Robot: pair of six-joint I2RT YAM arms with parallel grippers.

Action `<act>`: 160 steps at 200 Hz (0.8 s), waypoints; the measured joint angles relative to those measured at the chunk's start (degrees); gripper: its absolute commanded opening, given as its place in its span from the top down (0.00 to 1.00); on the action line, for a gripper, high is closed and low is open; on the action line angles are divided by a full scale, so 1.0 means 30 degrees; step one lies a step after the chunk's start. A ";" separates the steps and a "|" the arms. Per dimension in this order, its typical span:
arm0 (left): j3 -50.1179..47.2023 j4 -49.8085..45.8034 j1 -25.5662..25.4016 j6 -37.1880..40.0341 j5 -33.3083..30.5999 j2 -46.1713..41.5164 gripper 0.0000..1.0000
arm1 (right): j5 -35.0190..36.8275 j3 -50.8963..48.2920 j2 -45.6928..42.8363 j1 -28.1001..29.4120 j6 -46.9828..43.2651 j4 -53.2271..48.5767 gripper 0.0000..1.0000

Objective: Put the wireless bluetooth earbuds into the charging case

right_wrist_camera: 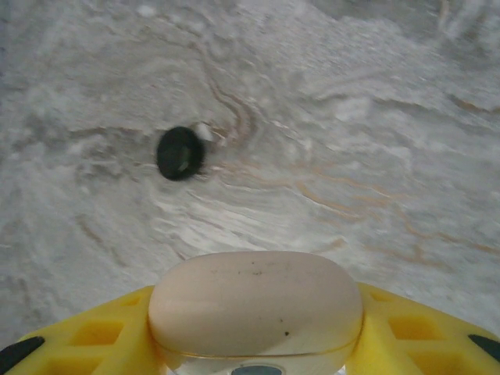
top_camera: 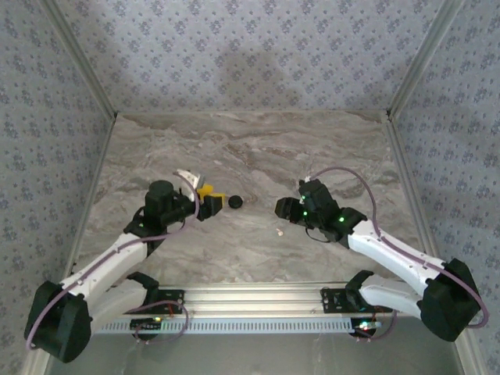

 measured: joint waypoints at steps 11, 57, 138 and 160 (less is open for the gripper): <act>-0.0561 0.0852 -0.0430 0.0736 0.0117 -0.0372 0.41 | -0.0525 0.0080 0.0153 -0.0124 -0.0044 0.0678 0.51; -0.1005 0.3344 -0.1858 0.2667 0.0510 -0.0437 0.41 | -0.2499 0.0612 0.0918 -0.0204 -0.0007 0.3810 0.51; -0.1005 0.6564 -0.3861 0.3432 0.0146 0.2463 0.41 | -0.4452 0.0896 0.2033 0.0903 0.0743 0.7949 0.50; -0.1005 0.7074 -0.4073 0.3512 -0.0095 0.2616 0.41 | -0.4539 0.0911 0.2142 0.1100 0.0911 0.8561 0.50</act>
